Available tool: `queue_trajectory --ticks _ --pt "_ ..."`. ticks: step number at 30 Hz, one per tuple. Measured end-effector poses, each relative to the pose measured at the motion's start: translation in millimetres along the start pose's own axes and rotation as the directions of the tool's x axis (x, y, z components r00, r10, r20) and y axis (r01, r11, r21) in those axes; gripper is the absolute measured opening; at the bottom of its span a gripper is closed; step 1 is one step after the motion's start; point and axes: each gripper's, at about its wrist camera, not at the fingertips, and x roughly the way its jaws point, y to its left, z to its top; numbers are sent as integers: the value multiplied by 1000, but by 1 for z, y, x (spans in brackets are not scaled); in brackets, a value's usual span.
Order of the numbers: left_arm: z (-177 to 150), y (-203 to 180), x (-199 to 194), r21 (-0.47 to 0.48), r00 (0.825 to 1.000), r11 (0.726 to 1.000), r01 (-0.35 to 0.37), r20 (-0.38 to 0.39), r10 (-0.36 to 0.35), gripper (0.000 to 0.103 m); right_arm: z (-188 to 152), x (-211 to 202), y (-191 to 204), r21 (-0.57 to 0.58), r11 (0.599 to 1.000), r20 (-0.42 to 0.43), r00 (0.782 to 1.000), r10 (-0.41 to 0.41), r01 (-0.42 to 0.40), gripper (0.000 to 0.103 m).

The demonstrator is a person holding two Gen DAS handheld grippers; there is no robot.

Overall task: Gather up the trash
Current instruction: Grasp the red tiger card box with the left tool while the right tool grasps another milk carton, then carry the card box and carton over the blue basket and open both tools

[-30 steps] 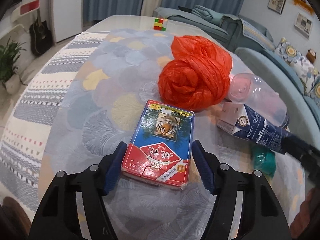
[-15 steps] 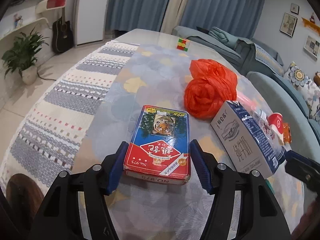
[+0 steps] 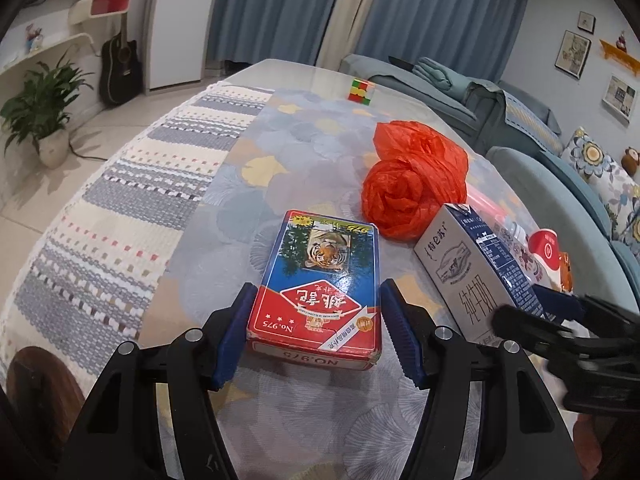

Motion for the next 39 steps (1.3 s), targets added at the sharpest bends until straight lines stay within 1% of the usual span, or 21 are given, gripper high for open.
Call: queue_trajectory --ticks 1,2,4,7,10,13,16,19,21,22,23,24,27,29,31,33,34,35,36,37,39 --pt "0 0 -1 0 1000 1000 -1 2 1 61 2 5 1 7 1000 -16 1000 -24 24 66" --pt "0 -1 -1 2 1000 1000 -2 3 2 61 3 9 1 10 1000 -32 999 -26 26 50" --pt "0 -2 -1 9 1000 1000 -5 6 5 61 4 12 1 11 1000 -49 999 -11 12 34" --pt "-1 -10 -8 46 999 999 0 33 -2 60 2 -5 -3 11 1000 -3 1000 3 -3 34" --pt "-3 -20 -27 42 996 997 63 57 -66 60 1 -44 -13 29 999 83 996 24 -27 33" --pt "2 -45 -49 87 990 990 108 86 -115 60 -2 -86 -31 85 995 169 985 32 -47 33" --pt "8 -78 -74 138 976 975 174 111 -189 60 -11 -126 -52 135 990 241 971 2 -36 33" --pt "10 -123 -93 204 955 946 252 108 -278 60 -22 -158 -73 181 983 286 958 -28 -25 33" --pt "9 -149 -100 232 942 927 294 93 -322 60 -33 -182 -89 214 977 316 945 -81 12 33" --pt "9 -165 -103 250 935 916 314 84 -343 60 -40 -192 -99 232 972 325 940 -108 32 30" --pt "8 -177 -105 263 930 907 330 75 -360 60 -45 -200 -107 246 968 328 936 -123 41 4" --pt "7 -191 -107 278 923 895 349 63 -380 60 -50 -206 -116 262 964 323 937 -135 49 3" --pt "2 -232 -111 313 903 863 397 32 -428 60 -72 -229 -148 330 941 324 927 -187 74 3" --pt "-1 -254 -107 325 895 847 420 7 -446 60 -88 -236 -172 369 925 301 930 -210 90 3" --pt "-7 -267 -101 324 898 849 418 -9 -439 60 -105 -220 -200 386 922 268 955 -126 13 3" --pt "-13 -272 -92 319 907 857 404 -21 -420 60 -127 -202 -220 436 893 171 965 -201 109 3" --pt "-17 -272 -87 314 906 857 409 -32 -421 60 -135 -200 -225 448 888 165 967 -193 100 4" --pt "-19 -271 -85 309 907 859 409 -38 -418 60 -150 -199 -234 477 878 166 978 -124 30 4" --pt "-22 -269 -82 301 909 862 407 -45 -414 60 -156 -200 -234 475 880 164 983 -82 -6 4" --pt "-22 -267 -79 289 910 867 407 -49 -411 61 -162 -202 -227 448 894 156 985 -72 -5 8" --pt "-22 -264 -76 261 912 876 405 -55 -405 61 -165 -206 -209 387 920 131 984 -120 61 31"
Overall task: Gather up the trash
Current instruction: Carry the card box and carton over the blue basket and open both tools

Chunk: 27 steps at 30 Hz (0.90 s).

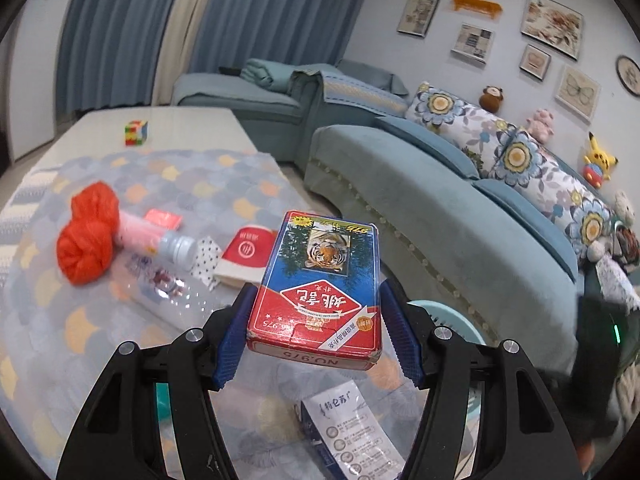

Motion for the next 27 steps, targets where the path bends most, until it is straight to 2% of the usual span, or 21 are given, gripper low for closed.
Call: queue_trajectory --ticks 1,2,5,9,13,15,19,20,22,27 --pt "-1 4 -4 -8 1000 1000 -5 3 5 61 -7 0 11 -30 1000 -5 1000 2 -2 55" --pt "-2 5 -5 -9 1000 1000 -15 7 15 61 -13 1 19 -38 999 -5 1000 19 -19 67" --pt "-5 9 -10 0 998 998 -64 16 64 61 -32 17 46 -56 995 -55 995 79 -83 67" --pt "-10 24 -12 -16 993 993 -116 14 116 61 -51 46 71 -80 993 -141 987 74 -86 69" --pt "-8 31 -16 -24 992 992 -123 23 123 61 -61 70 84 -135 991 -196 980 -43 17 70" --pt "-9 29 -15 -15 993 993 -114 17 115 61 -61 74 81 -133 990 -203 977 -67 41 60" --pt "-8 21 -13 -3 996 996 -89 16 89 61 -54 63 71 -104 993 -149 986 -77 61 57" --pt "-7 18 -14 0 997 997 -79 19 79 61 -50 54 65 -88 994 -119 990 -76 65 53" --pt "-2 12 -14 -2 998 998 -56 23 56 61 -39 33 48 -39 996 -53 995 -80 78 53" --pt "15 -22 -14 27 999 1000 10 49 -11 61 -16 -13 -6 94 989 73 989 -125 118 53"
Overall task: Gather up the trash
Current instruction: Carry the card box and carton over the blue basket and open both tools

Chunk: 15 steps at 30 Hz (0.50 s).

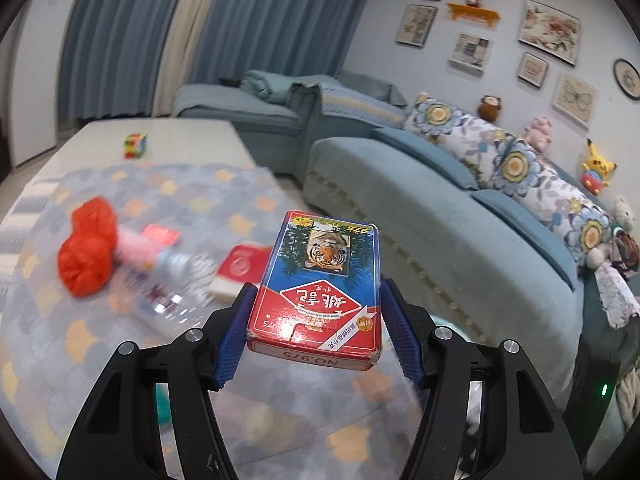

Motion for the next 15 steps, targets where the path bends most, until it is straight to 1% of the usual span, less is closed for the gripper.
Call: queue_trajectory --ticks 3,7,9,11,15 --pt "9 -28 10 11 999 999 50 -4 -50 61 11 -17 -40 86 995 49 997 -54 50 53" --pt "11 -66 28 67 996 994 89 -9 -88 61 19 -27 -89 199 972 62 988 -141 127 53" --pt "5 -88 47 98 994 989 109 -37 -106 61 20 -30 -117 262 949 54 980 -194 174 53" --pt "-1 -100 63 112 991 986 126 -69 -119 61 18 -29 -139 304 929 42 971 -234 211 53" --pt "-21 -126 97 173 981 974 147 -151 -121 61 11 -20 -170 358 895 -4 959 -283 266 53"
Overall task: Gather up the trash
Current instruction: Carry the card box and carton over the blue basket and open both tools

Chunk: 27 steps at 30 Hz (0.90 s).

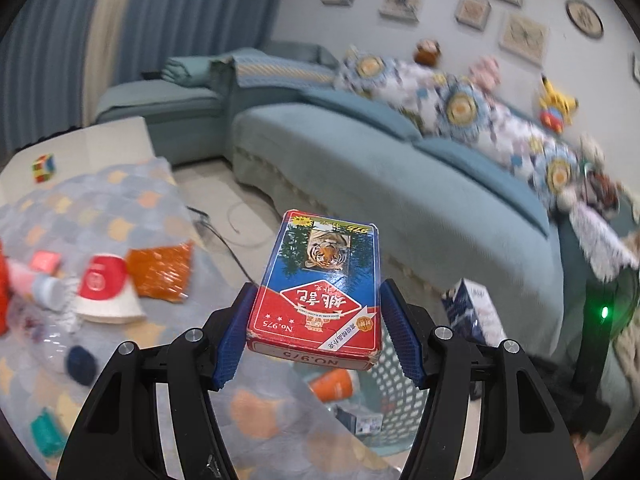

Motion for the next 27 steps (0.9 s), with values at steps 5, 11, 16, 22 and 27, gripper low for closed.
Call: queue_trajectory --ticks 5,11,16,22,27 --pt "-20 -16 42 76 992 997 10 -127 -1 61 -9 33 -14 53 998 -96 995 -33 38 53" --pt "-38 -16 70 116 975 993 13 -223 14 60 -24 50 -18 60 998 -155 988 -25 35 54" --pt "-42 -10 69 107 973 994 35 -230 -9 66 -23 54 -14 54 998 -165 986 -10 19 55" --pt "-39 -4 54 91 980 995 48 -199 -29 71 -18 44 -7 35 999 -140 990 3 2 61" --pt "-32 7 32 56 985 996 73 -158 -63 72 -19 36 7 18 1000 -135 991 12 -10 62"
